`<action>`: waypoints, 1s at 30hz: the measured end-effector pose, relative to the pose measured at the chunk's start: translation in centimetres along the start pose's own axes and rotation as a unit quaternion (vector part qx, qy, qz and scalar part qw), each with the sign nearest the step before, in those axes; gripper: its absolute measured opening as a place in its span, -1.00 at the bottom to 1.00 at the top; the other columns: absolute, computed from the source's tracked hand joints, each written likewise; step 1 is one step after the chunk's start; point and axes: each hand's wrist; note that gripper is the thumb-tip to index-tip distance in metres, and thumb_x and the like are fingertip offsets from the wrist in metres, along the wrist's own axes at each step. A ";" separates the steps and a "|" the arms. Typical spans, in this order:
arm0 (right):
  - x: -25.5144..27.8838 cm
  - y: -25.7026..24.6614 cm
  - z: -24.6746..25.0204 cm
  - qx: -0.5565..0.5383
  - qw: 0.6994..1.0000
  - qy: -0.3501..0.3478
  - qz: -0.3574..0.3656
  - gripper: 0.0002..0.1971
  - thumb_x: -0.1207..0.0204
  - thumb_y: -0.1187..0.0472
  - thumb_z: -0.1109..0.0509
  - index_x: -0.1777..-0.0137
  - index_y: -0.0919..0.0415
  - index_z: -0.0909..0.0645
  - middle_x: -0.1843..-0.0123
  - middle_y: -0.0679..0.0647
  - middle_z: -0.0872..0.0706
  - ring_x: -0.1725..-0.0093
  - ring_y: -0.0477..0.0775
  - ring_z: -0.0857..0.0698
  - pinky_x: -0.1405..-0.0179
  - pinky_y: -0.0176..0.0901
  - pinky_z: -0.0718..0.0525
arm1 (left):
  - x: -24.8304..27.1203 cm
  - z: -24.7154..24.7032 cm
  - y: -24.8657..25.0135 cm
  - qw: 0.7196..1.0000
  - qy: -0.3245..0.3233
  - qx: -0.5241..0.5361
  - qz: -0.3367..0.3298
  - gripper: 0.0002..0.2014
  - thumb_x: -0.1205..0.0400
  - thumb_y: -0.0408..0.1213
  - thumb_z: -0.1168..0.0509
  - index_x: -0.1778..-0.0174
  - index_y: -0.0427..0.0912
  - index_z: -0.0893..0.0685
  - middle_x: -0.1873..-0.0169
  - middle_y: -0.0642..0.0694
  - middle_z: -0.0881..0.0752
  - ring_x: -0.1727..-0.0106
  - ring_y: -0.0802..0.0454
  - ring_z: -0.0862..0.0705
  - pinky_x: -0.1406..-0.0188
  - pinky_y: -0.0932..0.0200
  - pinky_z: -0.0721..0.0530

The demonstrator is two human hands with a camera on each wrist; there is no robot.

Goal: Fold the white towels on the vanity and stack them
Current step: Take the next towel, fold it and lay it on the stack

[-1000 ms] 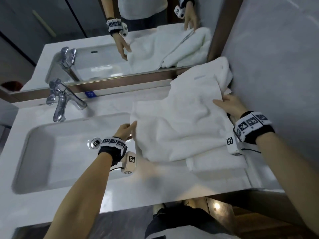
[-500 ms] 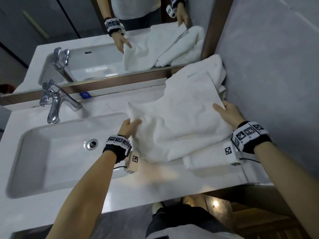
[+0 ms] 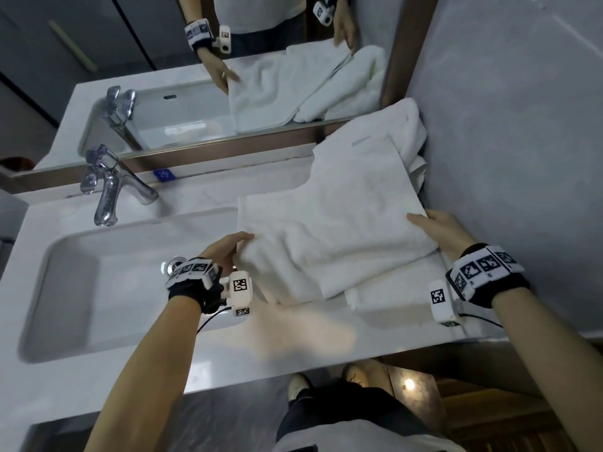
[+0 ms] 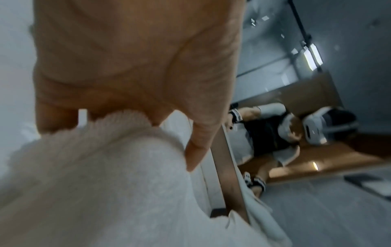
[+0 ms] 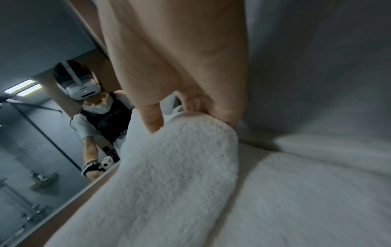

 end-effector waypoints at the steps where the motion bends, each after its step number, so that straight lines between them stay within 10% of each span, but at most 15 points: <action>1: 0.2 0.1 0.0 -0.007 1.000 0.005 0.012 -0.74 -0.57 0.14 -0.38 -0.16 0.28 -0.65 -0.12 0.21 -0.73 -0.01 0.12 -0.69 -0.06 -0.08 -0.63 | 0.1 0.3 -0.4 1.000 0.004 0.025 -0.005 -0.64 -0.59 -0.14 -0.32 -0.24 -0.25 -0.60 0.03 -0.19 -0.70 0.06 -0.14 -0.65 0.00 0.03 -0.61; 8: 0.7 -0.1 -0.3 0.041 0.994 0.033 0.094 -0.74 -0.63 0.13 -0.28 -0.20 0.26 -0.62 -0.15 0.23 -0.73 -0.17 0.26 -0.70 -0.27 0.17 -0.64 | 0.5 -0.4 -3.3 0.976 0.155 0.007 -0.150 -0.68 -0.61 -0.10 -0.33 -0.01 -0.33 -0.55 0.15 -0.22 -0.66 0.07 -0.18 -0.65 0.02 -0.06 -0.66; 14: 0.8 -0.9 -0.5 0.091 0.984 0.044 0.146 -0.73 -0.66 0.12 -0.20 -0.14 0.28 -0.61 -0.12 0.23 -0.73 -0.12 0.22 -0.68 -0.19 0.07 -0.60 | 1.4 -1.4 -3.7 0.962 0.149 -0.075 -0.216 -0.78 -0.69 -0.29 -0.19 0.23 -0.33 -0.55 0.28 -0.21 -0.59 0.12 -0.10 -0.53 0.18 0.05 -0.54; 19: 0.6 -2.7 0.0 0.049 0.985 0.091 0.139 -0.72 -0.61 0.06 -0.23 -0.18 0.16 -0.65 -0.04 0.07 -0.70 -0.03 0.10 -0.64 0.00 -0.16 -0.51 | 1.4 -0.4 -1.5 0.944 0.226 -0.070 -0.230 -0.66 -0.75 -0.26 -0.03 -0.22 -0.45 -0.55 -0.17 -0.40 -0.64 -0.24 -0.26 -0.61 -0.35 -0.18 -0.54; 26: 1.4 -1.4 0.2 0.150 0.987 0.034 0.052 -0.68 -0.61 0.03 -0.27 -0.15 0.27 -0.63 -0.21 0.30 -0.71 -0.20 0.32 -0.66 -0.31 0.24 -0.58 | 1.2 -1.3 -4.4 0.935 0.219 -0.234 -0.150 -0.59 -0.68 -0.18 -0.20 -0.26 -0.48 -0.46 -0.24 -0.39 -0.60 -0.25 -0.29 -0.59 -0.16 -0.01 -0.52; 30: 3.9 1.2 -0.1 0.124 0.984 0.088 0.087 -0.75 -0.59 0.19 -0.29 0.01 0.42 -0.64 -0.04 0.40 -0.75 -0.06 0.35 -0.71 -0.10 0.15 -0.63 | 3.0 -1.8 -7.7 0.905 0.309 -0.157 -0.247 -0.63 -0.59 -0.21 -0.36 -0.18 -0.36 -0.45 -0.06 -0.29 -0.60 0.04 -0.11 -0.59 -0.07 0.04 -0.59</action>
Point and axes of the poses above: each hand's wrist, its own x-axis away from the middle knuckle, its own z-axis out of the back of the hand, y = z × x
